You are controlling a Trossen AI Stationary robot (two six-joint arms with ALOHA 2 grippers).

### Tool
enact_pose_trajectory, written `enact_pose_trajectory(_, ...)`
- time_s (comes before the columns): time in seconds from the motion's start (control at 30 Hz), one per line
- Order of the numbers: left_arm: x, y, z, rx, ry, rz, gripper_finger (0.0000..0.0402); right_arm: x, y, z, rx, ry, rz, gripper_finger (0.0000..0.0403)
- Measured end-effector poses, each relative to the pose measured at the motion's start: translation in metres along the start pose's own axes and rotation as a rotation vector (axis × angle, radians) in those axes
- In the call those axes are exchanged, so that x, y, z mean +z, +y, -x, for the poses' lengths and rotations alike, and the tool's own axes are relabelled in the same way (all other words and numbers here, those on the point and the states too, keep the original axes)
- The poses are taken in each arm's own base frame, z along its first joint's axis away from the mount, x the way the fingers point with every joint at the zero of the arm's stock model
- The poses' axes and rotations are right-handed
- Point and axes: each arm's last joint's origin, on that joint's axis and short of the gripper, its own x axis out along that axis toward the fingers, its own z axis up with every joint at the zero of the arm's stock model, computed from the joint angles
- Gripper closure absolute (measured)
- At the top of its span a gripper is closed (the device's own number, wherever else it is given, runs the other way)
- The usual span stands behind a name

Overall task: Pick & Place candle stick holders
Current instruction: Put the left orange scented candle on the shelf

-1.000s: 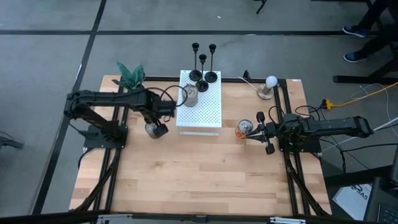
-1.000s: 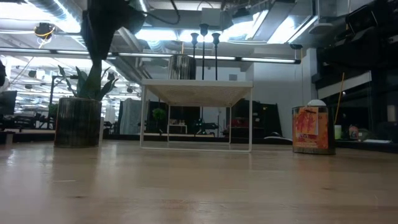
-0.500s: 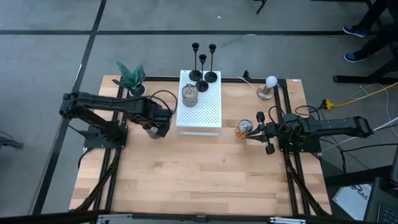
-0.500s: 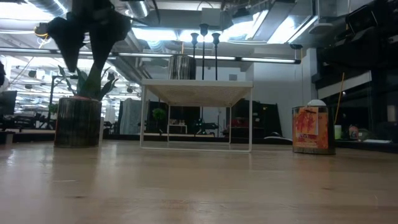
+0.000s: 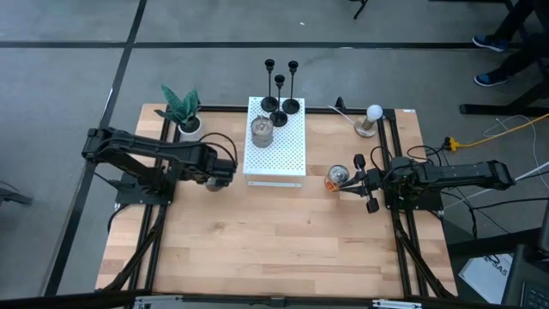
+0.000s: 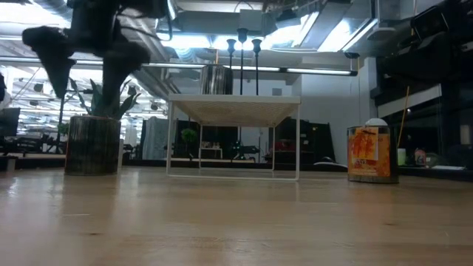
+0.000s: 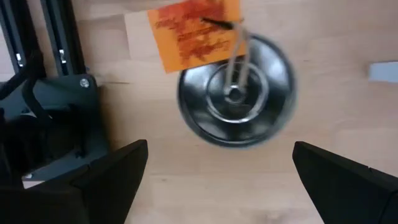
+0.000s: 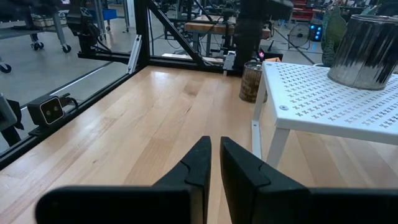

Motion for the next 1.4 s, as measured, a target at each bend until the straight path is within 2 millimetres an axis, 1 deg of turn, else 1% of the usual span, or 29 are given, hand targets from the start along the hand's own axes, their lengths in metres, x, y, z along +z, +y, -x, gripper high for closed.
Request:
enact_pose_trajectory(0.07,-0.002,0.002,-0.008,0.016,0.016,-0.001,0.0002,0.0,0.0,0.0,-0.001,0.0,0.0,0.0363)
enact_pose_trajectory(0.13,-0.003,0.001,-0.012,0.007,0.04,-0.02,0.0002,0.0,0.0,0.0,0.0,0.0,0.0,0.0363)
enact_pose_trajectory(0.23,-0.003,-0.003,-0.012,-0.029,0.037,-0.039,0.0002,0.0,0.0,0.0,0.0,0.0,0.0,0.0363)
enact_pose_trajectory(0.33,-0.001,-0.007,-0.012,-0.069,-0.003,-0.048,0.0002,0.0,0.0,0.0,0.0,0.001,0.0,0.0363)
enact_pose_trajectory(0.47,0.0,-0.007,-0.012,-0.07,-0.041,-0.045,0.0002,0.0,0.0,0.0,0.0,0.0,0.0,0.0363)
enact_pose_trajectory(0.83,0.018,-0.006,-0.015,-0.057,-0.058,-0.008,0.0002,0.0,0.0,0.0,-0.001,0.0,0.0,0.0363)
enact_pose_trajectory(1.13,0.025,-0.004,-0.016,-0.052,-0.047,-0.004,0.0002,0.0,0.0,0.0,0.0,0.0,0.0,0.0363)
enact_pose_trajectory(1.23,0.025,-0.002,-0.022,-0.037,-0.02,0.0,0.0002,0.0,0.0,0.0,0.0,0.0,0.0,0.0363)
enact_pose_trajectory(1.4,0.022,-0.002,-0.04,-0.051,-0.008,0.0,0.0002,0.0,0.0,0.0,0.0,0.0,0.0,0.0363)
